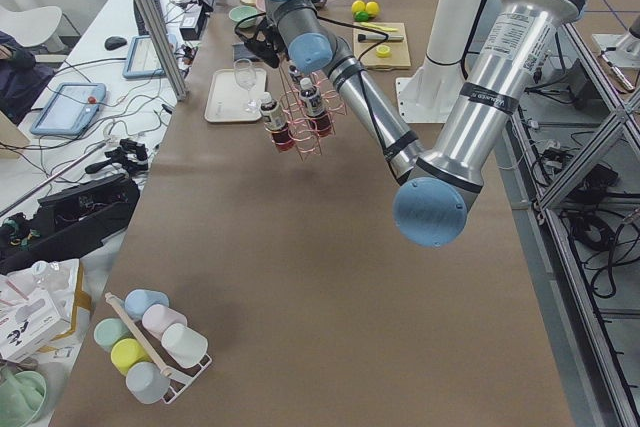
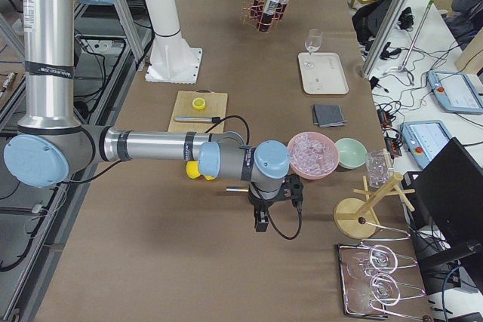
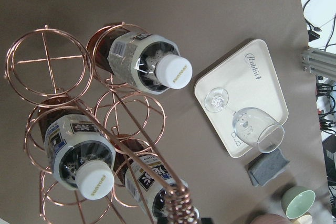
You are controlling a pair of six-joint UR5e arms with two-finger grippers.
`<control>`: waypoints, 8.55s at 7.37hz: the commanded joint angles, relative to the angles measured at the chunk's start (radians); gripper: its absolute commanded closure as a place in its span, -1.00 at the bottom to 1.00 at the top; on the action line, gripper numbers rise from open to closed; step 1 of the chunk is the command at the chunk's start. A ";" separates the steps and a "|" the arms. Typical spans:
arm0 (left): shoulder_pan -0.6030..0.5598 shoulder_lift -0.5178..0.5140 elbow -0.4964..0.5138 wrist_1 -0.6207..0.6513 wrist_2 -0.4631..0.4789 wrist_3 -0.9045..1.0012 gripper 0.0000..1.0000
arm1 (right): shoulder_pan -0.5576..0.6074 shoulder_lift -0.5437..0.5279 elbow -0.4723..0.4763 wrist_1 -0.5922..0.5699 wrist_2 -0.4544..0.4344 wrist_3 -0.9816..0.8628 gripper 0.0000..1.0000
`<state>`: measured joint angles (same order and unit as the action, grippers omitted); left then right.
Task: Take tea from basket to plate
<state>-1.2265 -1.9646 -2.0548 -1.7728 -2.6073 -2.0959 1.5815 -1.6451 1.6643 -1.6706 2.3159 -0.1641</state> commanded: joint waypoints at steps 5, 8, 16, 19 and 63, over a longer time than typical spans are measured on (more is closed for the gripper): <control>0.094 -0.016 0.062 -0.193 -0.007 -0.150 1.00 | 0.000 0.001 0.000 0.000 -0.001 0.000 -0.99; 0.212 -0.023 0.070 -0.348 0.054 -0.153 1.00 | 0.000 -0.001 0.000 0.000 -0.001 -0.003 -0.99; 0.346 -0.089 0.093 -0.519 0.250 -0.714 1.00 | -0.002 0.015 -0.031 0.000 -0.001 -0.086 -0.99; 0.364 -0.100 0.093 -0.545 0.271 -0.931 1.00 | -0.002 0.051 -0.017 -0.014 0.007 -0.106 -0.99; 0.717 -0.082 0.159 -0.912 0.696 -1.282 1.00 | -0.884 0.935 0.147 -0.480 -0.164 1.411 -0.78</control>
<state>-0.5092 -2.0437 -1.8960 -2.6844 -1.9113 -3.3778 0.7089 -0.7205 1.8333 -2.1516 2.1559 1.2462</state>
